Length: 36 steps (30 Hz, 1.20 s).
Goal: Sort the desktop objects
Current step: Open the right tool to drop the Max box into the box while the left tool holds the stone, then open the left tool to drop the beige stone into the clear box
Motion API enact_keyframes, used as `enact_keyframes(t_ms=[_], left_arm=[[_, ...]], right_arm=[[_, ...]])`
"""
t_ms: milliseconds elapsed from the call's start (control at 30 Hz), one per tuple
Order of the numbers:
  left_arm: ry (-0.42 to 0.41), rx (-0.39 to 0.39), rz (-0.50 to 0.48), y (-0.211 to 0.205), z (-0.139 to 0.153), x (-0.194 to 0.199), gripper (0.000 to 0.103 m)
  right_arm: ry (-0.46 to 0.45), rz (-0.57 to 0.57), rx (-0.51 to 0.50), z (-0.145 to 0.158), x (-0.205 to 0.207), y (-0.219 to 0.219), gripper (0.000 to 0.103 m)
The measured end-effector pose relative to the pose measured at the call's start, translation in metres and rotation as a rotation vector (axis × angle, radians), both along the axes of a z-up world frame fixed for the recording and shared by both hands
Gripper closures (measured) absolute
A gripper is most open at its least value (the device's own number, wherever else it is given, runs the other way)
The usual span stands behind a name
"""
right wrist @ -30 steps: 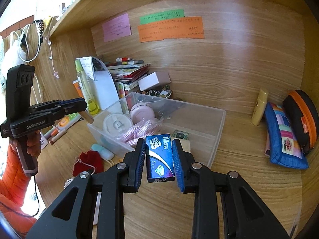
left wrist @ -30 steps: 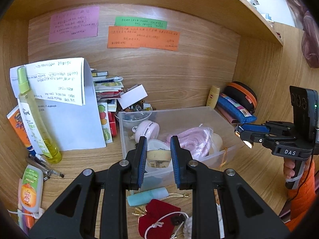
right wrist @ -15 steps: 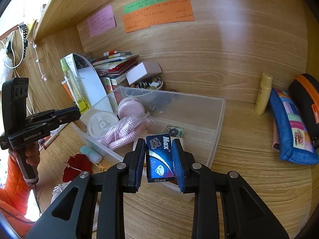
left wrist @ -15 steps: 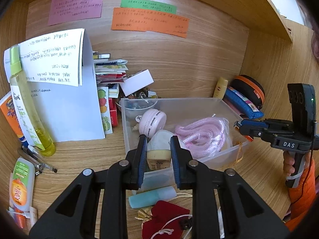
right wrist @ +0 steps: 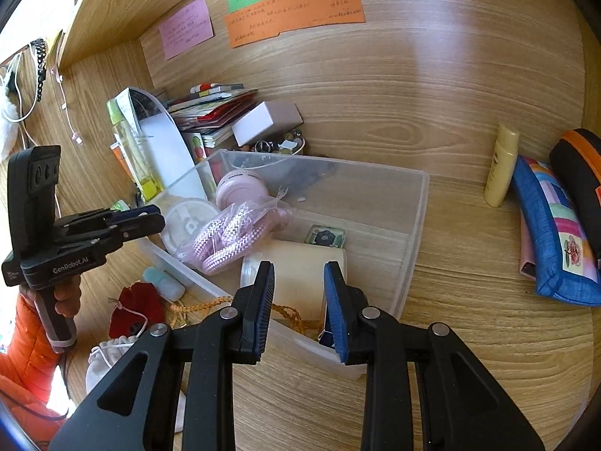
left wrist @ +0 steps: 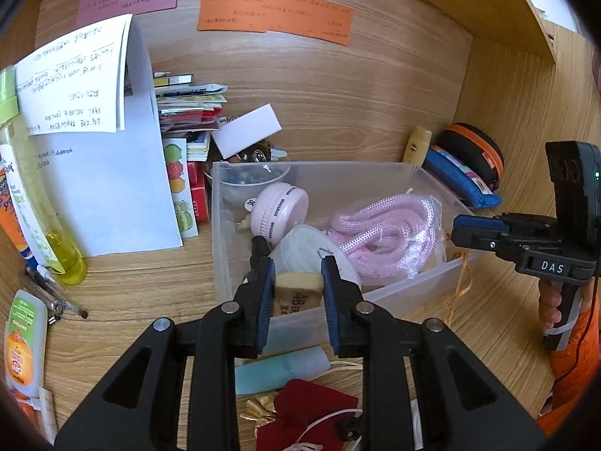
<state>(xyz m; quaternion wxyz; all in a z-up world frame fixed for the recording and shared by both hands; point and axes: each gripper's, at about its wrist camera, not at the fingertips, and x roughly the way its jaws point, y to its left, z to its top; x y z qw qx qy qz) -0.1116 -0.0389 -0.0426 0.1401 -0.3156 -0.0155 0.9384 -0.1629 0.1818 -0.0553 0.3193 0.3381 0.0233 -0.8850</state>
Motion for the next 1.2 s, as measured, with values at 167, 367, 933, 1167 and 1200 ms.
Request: enact_keyframes(t_ms=[167,367,933,1167,1200], left_arm=[[-0.005,-0.012,0.009,0.001,0.000,0.001,0.074],[0.021,-0.037,0.016,0.006,0.005,0.009,0.058],[0.051,-0.031,0.101,-0.012,0.010,0.053,0.030],[0.025,-0.038,0.175,-0.030,0.000,0.075,0.029],[0.025,-0.040,0.186,-0.033,-0.001,0.078,0.029]], right_arm=[[0.011,-0.001,0.008,0.000,0.002,-0.001,0.078],[0.044,0.012,0.012,0.004,0.008,-0.005,0.060],[0.103,0.048,-0.019,0.020,0.044,-0.007,0.022],[0.119,0.072,-0.003,0.021,0.067,-0.010,0.020],[0.118,0.078,-0.001,0.021,0.070,-0.011,0.020]])
